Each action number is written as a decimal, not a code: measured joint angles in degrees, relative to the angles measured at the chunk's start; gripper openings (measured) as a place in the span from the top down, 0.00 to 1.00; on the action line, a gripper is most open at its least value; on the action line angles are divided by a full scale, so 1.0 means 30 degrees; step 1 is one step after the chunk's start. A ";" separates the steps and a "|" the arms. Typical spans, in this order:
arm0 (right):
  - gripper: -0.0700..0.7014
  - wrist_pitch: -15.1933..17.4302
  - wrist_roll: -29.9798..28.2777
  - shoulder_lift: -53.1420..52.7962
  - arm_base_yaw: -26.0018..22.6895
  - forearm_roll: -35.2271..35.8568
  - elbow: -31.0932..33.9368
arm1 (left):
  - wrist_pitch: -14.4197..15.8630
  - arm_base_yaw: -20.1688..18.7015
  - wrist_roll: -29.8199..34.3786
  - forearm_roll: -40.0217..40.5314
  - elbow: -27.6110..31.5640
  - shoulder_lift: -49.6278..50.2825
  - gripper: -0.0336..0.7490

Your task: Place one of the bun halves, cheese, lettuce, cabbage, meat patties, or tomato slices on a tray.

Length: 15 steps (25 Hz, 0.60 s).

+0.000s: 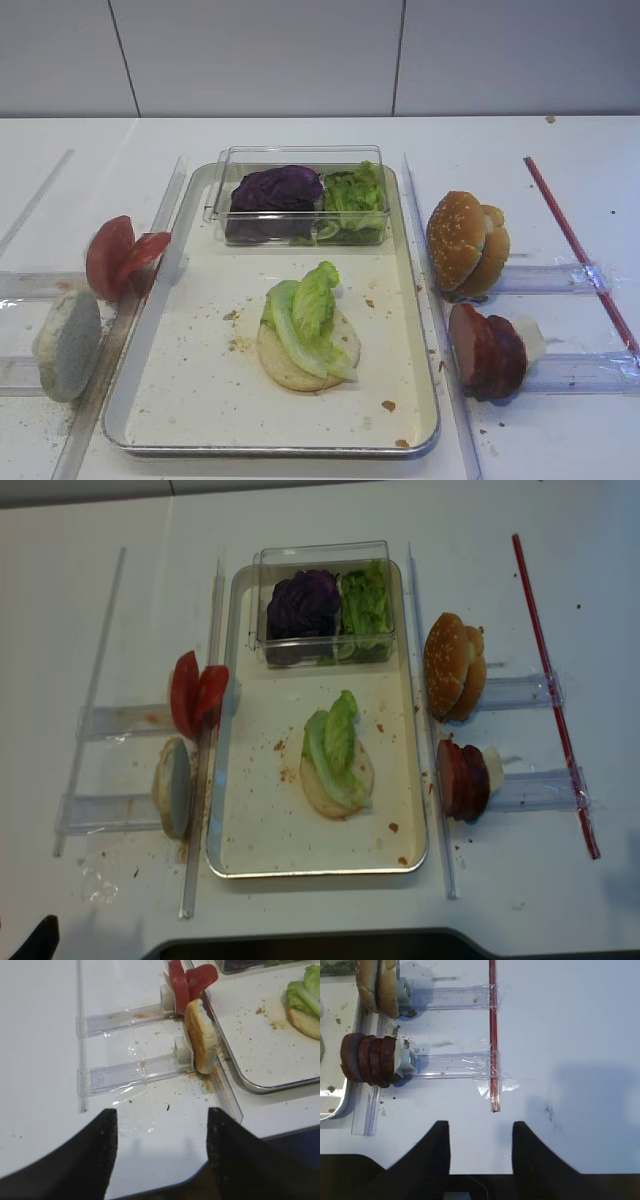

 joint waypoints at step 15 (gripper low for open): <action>0.53 0.0156 0.0000 -0.6232 0.0000 -0.0344 0.4021 | 0.0000 0.0000 0.0000 0.0000 0.0000 0.0000 0.49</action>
